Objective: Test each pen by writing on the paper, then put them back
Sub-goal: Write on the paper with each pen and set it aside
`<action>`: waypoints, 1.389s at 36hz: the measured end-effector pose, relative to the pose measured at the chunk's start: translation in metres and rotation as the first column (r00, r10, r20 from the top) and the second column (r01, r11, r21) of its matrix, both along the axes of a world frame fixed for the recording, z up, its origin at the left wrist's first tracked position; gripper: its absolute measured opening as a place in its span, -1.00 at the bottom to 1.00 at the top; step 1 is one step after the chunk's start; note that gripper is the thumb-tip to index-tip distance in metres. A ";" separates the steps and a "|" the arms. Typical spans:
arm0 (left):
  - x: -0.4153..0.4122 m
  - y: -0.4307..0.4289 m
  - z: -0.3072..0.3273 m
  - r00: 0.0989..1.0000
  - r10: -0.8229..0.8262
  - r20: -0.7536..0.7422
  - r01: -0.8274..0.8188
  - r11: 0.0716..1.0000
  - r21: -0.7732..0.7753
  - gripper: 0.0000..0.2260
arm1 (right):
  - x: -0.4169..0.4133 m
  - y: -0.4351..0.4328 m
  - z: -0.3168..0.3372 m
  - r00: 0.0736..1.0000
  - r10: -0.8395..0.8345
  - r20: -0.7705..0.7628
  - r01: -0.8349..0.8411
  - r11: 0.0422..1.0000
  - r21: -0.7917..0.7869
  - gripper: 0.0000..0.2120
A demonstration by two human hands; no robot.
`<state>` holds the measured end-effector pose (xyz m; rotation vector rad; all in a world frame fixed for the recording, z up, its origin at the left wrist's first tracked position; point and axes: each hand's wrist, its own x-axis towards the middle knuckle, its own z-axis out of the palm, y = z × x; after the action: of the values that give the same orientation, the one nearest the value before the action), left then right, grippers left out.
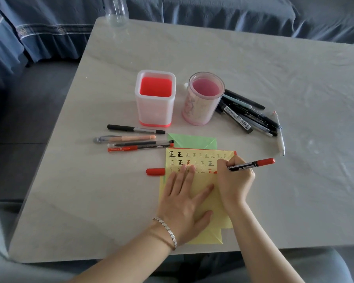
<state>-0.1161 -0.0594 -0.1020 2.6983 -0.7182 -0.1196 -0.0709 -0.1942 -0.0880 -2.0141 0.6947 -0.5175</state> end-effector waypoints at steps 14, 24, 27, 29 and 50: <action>0.000 0.002 0.000 0.999 -0.032 0.014 0.032 0.999 0.022 -0.54 | 0.005 0.000 0.013 0.984 -0.143 0.104 0.106 0.949 0.297 -0.73; 0.033 0.047 0.017 0.930 0.277 0.242 -0.214 0.942 -0.259 -0.63 | -0.008 -0.021 0.026 0.998 0.049 0.041 -0.060 0.931 0.360 -0.72; 0.042 0.067 0.012 0.912 0.312 0.266 -0.268 0.945 -0.189 -0.65 | -0.014 -0.024 0.030 0.996 0.082 0.043 -0.092 0.929 0.359 -0.70; 0.044 0.076 0.007 0.912 0.313 0.264 -0.277 0.946 -0.166 -0.67 | -0.017 -0.026 0.032 0.994 0.097 0.044 -0.106 0.927 0.359 -0.70; 0.019 0.044 0.079 0.832 0.166 -0.529 -0.513 0.595 -0.619 -0.79 | -0.046 0.004 0.096 0.943 0.268 0.197 -0.328 0.657 0.679 -0.59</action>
<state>-0.0967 -0.0157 -0.0229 1.8458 -0.0310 -0.2404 -0.1173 -0.1902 0.0085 -1.3155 0.3992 -0.0889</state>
